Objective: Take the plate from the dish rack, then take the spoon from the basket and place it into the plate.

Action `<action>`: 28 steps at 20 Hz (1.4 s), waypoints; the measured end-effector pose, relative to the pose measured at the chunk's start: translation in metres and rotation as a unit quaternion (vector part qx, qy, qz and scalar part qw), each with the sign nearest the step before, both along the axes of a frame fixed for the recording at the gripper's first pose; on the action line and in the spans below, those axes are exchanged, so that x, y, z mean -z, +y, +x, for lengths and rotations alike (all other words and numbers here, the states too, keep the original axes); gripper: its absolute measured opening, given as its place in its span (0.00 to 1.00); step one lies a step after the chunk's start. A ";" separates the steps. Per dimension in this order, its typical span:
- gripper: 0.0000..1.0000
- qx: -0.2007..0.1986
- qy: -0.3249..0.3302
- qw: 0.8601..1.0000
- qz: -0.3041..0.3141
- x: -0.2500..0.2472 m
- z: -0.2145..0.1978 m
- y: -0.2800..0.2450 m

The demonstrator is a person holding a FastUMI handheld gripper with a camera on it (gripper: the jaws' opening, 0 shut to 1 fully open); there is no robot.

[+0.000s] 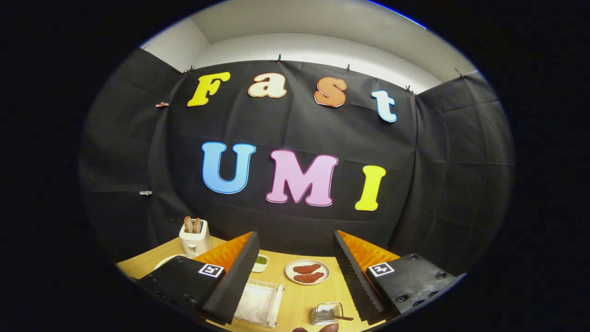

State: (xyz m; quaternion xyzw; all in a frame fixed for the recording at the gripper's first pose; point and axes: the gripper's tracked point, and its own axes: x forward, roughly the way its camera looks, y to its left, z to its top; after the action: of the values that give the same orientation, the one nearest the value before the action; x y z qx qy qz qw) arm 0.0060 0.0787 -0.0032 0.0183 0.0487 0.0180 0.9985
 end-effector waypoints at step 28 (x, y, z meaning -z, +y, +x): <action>0.22 0.101 0.444 0.888 -0.064 0.285 0.042 0.134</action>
State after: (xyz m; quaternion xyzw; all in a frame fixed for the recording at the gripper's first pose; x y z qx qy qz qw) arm 0.0477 0.2131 -0.2879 -0.0343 0.4863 -0.0963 0.8678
